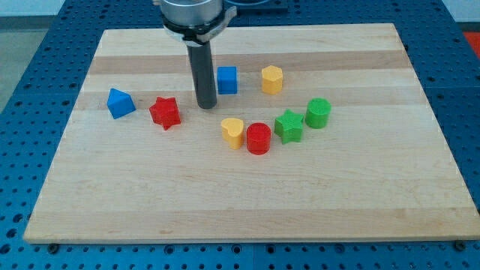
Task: Slide the red star closer to the yellow heart
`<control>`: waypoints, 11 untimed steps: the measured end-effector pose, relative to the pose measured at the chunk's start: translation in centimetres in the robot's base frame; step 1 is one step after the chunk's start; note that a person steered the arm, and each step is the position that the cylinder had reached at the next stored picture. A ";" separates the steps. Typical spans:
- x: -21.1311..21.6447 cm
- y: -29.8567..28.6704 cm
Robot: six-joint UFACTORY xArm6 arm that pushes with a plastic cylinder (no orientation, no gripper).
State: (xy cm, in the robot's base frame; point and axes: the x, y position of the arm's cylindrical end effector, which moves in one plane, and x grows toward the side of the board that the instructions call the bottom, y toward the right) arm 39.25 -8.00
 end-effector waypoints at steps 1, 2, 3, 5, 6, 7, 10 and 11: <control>-1.1 -2.1; -1.8 -4.0; -2.3 -6.3; -1.7 -9.7; 1.6 -9.7; 3.4 -7.7; 6.9 -1.1; 6.9 -1.1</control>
